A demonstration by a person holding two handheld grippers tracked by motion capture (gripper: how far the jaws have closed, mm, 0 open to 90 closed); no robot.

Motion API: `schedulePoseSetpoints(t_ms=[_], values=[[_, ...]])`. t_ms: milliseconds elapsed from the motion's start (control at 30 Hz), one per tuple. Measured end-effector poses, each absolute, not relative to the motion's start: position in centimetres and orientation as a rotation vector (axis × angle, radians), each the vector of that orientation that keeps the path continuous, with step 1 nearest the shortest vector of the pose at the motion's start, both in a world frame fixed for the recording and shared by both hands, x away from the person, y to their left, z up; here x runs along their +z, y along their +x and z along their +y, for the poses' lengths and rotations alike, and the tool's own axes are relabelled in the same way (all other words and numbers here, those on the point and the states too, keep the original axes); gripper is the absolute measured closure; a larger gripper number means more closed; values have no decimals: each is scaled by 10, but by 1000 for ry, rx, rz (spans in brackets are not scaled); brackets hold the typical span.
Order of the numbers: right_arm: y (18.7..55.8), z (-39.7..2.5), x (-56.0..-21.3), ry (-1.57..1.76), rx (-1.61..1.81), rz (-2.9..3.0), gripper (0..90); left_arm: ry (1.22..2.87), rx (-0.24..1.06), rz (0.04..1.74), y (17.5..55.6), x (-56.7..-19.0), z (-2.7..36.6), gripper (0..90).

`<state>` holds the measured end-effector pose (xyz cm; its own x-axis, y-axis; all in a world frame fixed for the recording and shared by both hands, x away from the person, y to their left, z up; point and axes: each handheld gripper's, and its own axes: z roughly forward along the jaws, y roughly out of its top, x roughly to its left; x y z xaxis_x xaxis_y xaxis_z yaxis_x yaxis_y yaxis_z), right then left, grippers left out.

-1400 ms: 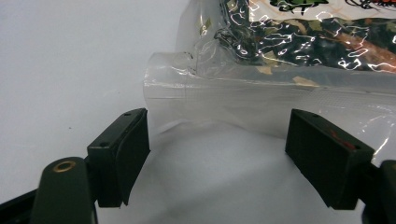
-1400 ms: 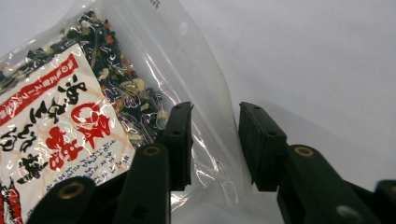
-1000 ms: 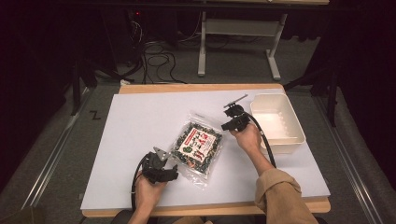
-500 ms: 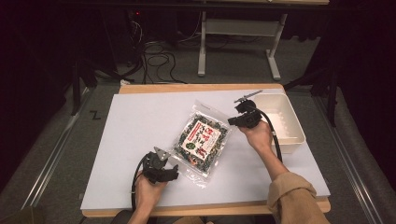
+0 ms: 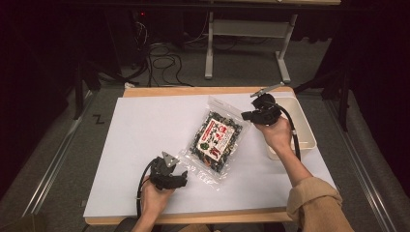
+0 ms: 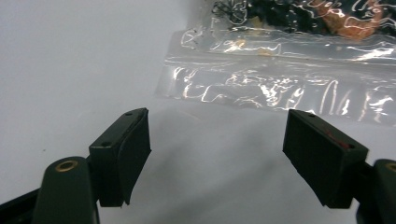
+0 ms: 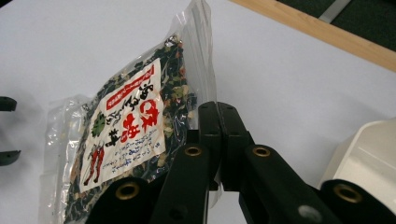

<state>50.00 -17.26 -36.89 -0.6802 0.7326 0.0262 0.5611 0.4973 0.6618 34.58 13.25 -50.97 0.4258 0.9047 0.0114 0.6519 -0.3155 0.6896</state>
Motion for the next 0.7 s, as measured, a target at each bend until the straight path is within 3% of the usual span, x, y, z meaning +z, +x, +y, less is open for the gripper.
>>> schedulePoseSetpoints(t_ms=[700], values=[[481, -174, -327, 980, 971, 2450, 900, 1984, 533, 1337, 336, -504, 140, 233]])
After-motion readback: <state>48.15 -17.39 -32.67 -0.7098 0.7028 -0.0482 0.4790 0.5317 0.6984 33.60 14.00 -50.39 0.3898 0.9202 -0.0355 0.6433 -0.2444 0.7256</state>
